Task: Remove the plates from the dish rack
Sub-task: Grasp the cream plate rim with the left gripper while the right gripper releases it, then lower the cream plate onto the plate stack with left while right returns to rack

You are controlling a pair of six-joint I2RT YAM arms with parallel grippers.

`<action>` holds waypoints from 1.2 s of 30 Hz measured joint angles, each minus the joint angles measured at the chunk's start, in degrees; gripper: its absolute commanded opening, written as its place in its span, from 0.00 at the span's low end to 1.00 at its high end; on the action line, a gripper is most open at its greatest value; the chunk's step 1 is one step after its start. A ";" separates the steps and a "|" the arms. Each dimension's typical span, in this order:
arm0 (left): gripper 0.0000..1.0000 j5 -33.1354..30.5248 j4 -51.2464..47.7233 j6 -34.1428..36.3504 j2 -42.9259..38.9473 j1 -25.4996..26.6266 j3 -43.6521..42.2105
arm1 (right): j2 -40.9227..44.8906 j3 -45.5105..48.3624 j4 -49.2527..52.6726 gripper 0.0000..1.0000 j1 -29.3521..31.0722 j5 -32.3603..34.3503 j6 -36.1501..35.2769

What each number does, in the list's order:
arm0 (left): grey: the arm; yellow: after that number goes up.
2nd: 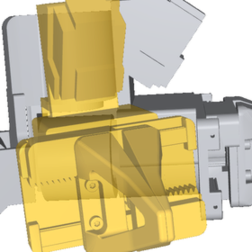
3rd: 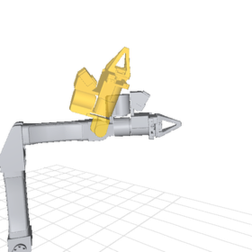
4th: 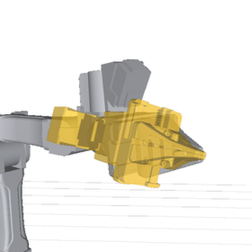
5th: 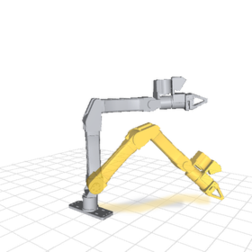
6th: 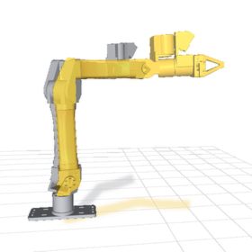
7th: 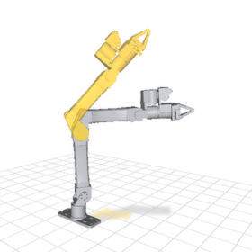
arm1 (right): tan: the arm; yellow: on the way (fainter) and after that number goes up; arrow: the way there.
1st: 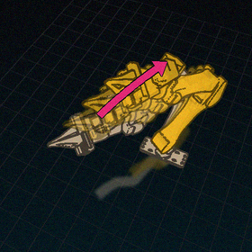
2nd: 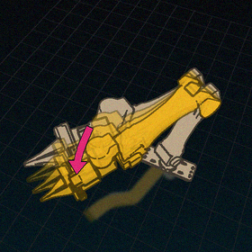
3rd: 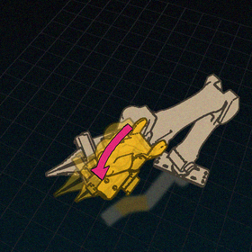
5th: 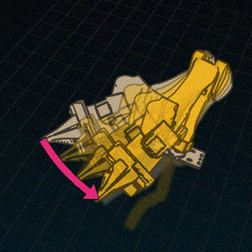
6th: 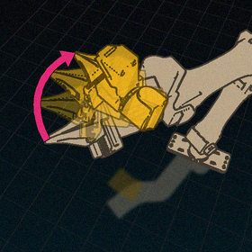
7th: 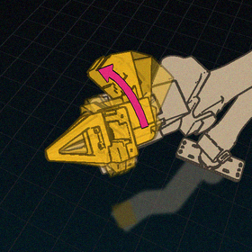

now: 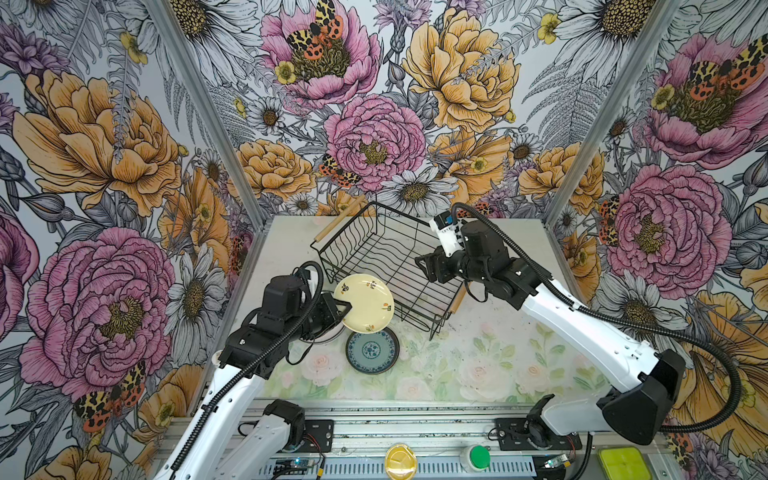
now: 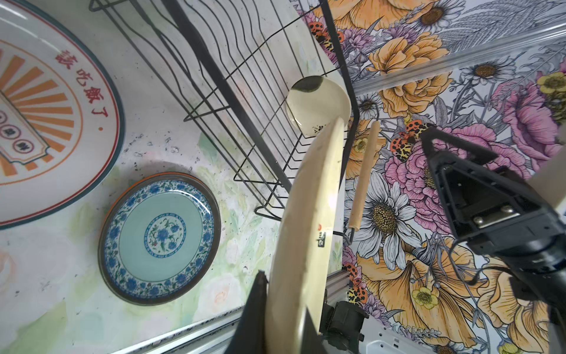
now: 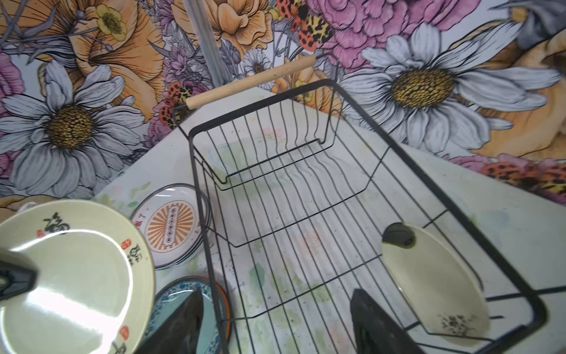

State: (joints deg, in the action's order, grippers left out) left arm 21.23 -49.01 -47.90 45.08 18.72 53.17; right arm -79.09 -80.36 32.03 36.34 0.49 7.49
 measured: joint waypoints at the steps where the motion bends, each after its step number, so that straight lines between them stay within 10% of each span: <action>1: 0.05 -0.39 -1.95 0.13 0.13 -0.02 0.50 | 0.42 -0.17 0.37 0.77 0.00 2.84 -1.44; 8: 0.04 -4.50 -7.63 -0.33 -1.16 0.68 -0.28 | 2.23 0.11 1.84 0.80 0.00 15.67 -5.88; 10: 0.04 -6.21 -8.15 -0.87 -1.40 2.14 -1.77 | 2.95 0.74 1.99 0.99 -0.02 17.33 -5.92; 36: 0.04 -18.58 -9.75 -6.19 -1.27 11.28 -11.74 | 7.80 10.91 2.49 0.99 -0.79 20.72 -2.75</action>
State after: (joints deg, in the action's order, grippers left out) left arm 2.66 -58.76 -54.08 43.81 30.00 41.43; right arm -71.29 -69.45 34.52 35.55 21.21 4.73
